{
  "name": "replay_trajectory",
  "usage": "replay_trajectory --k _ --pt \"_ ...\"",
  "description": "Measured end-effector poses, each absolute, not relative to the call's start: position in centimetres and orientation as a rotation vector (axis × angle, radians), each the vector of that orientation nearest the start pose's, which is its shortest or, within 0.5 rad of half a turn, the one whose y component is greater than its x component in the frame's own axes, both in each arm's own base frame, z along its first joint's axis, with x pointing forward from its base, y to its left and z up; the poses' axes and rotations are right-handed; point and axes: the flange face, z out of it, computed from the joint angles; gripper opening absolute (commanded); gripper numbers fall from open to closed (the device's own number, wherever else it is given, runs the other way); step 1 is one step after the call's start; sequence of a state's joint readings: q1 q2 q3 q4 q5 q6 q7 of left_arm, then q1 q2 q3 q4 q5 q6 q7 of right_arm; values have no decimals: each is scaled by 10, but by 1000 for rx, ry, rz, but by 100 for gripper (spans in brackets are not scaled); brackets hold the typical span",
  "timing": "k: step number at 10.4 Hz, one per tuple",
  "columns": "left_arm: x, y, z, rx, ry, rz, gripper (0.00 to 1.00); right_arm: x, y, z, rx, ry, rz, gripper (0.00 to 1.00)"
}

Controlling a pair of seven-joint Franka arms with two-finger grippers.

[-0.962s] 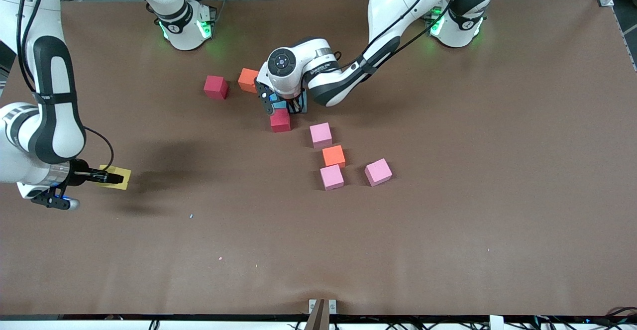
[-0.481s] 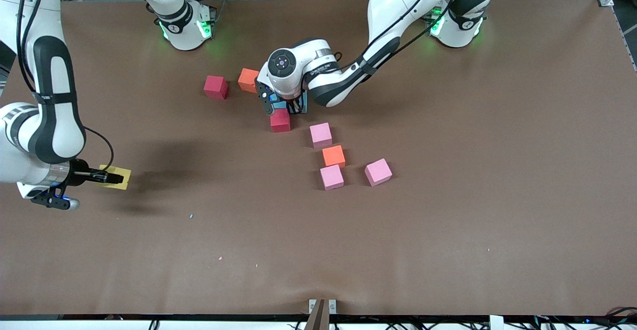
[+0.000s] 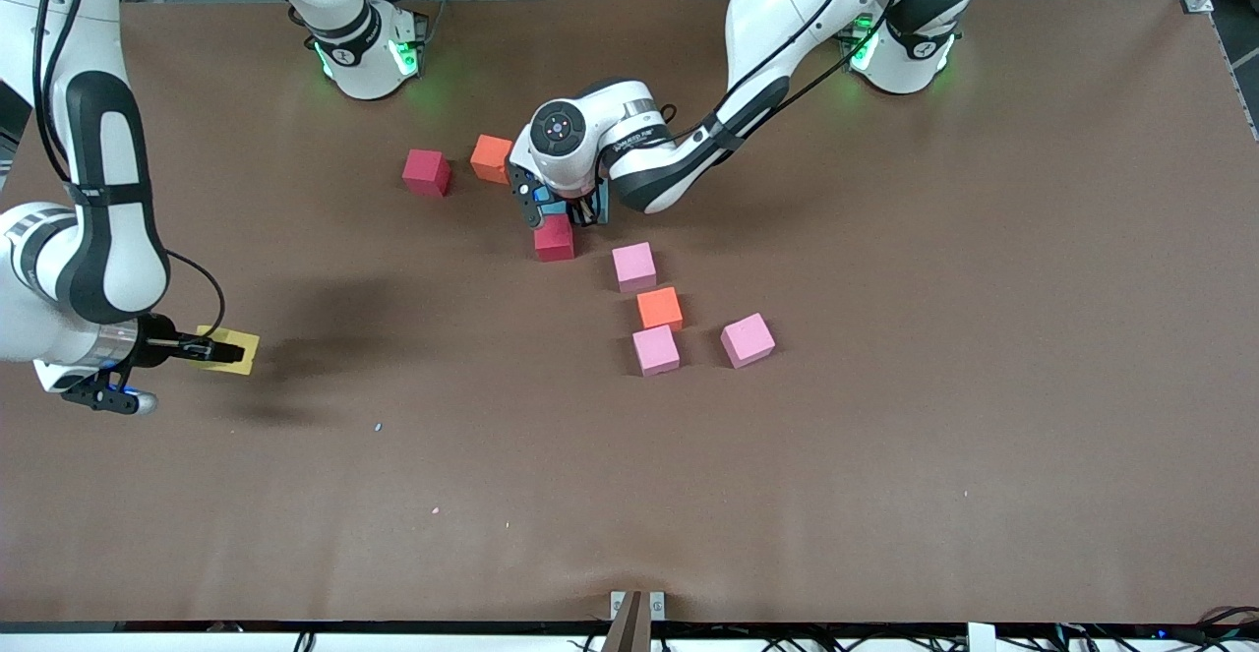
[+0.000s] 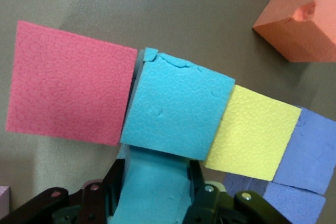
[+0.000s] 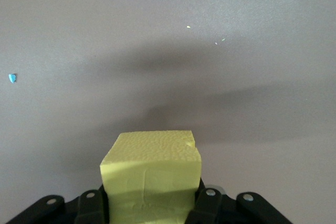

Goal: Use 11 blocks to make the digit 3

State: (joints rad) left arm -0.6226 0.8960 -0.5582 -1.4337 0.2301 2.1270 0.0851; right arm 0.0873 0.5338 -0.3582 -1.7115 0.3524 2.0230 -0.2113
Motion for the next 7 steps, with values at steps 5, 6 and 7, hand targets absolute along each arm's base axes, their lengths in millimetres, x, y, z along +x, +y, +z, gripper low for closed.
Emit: replay_trajectory --k 5,6,7 --pt "346 -625 204 -2703 1904 309 0 635 -134 282 -2960 318 215 23" --pt "344 -626 204 -2704 1901 311 0 635 -134 282 -2960 318 215 23" --pt "343 -627 204 -2704 1902 311 0 635 -134 282 -2960 318 215 23"
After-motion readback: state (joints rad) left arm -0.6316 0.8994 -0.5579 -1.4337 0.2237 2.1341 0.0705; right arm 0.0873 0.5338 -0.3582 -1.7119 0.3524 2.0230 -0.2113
